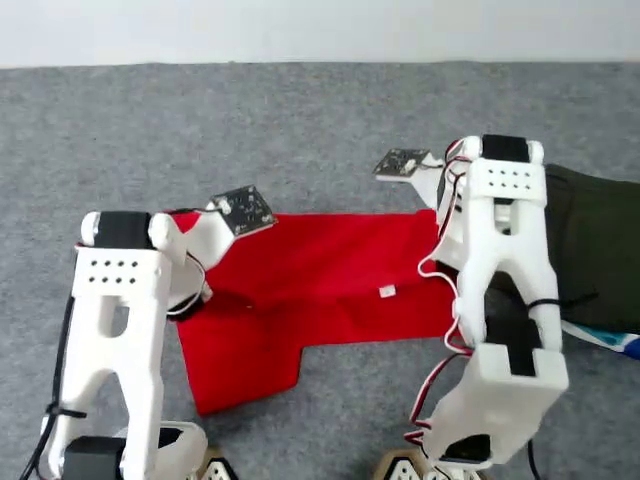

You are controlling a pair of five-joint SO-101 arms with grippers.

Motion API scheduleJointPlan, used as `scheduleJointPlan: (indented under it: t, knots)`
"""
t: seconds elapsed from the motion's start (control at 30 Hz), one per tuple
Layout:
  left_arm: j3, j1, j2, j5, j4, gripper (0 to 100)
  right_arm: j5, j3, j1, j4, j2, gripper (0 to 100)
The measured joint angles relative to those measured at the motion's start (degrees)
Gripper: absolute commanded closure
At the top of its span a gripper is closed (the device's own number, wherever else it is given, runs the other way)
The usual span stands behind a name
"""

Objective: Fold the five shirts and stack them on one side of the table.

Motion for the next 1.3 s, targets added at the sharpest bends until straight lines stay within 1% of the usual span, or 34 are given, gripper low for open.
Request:
scheduleJointPlan:
  t: [0.43, 0.63, 0.77, 1.03, 1.17, 1.23, 1.3]
  knots:
    - [2.46, 0.00, -0.70, 0.26, 0.18, 99, 1.41, 14.24, 0.35, 0.00, -8.35, 98.9]
    - [6.68, 0.00, -0.70, -1.05, 0.18, 99, 3.52, 15.38, 3.52, 0.00, -8.62, 98.9]
    - [8.44, 0.00, -0.70, -1.58, 0.18, 99, 3.87, 17.14, 3.34, 0.00, -8.62, 98.9]
    - [14.07, 0.00, -0.70, -4.92, 0.18, 99, 3.87, 18.64, 3.78, 0.00, -8.62, 98.7]
    - [14.51, 0.00, -0.79, -5.63, 0.18, 98, 3.87, 18.73, 3.78, -0.62, -8.62, 98.7]
    - [14.68, 0.00, -0.79, -5.89, 0.18, 96, 3.87, 18.73, 3.78, -1.41, -8.62, 98.6]
    - [14.68, 0.00, -0.79, -5.89, 0.18, 92, 3.87, 18.73, 3.78, -1.93, -8.62, 97.6]
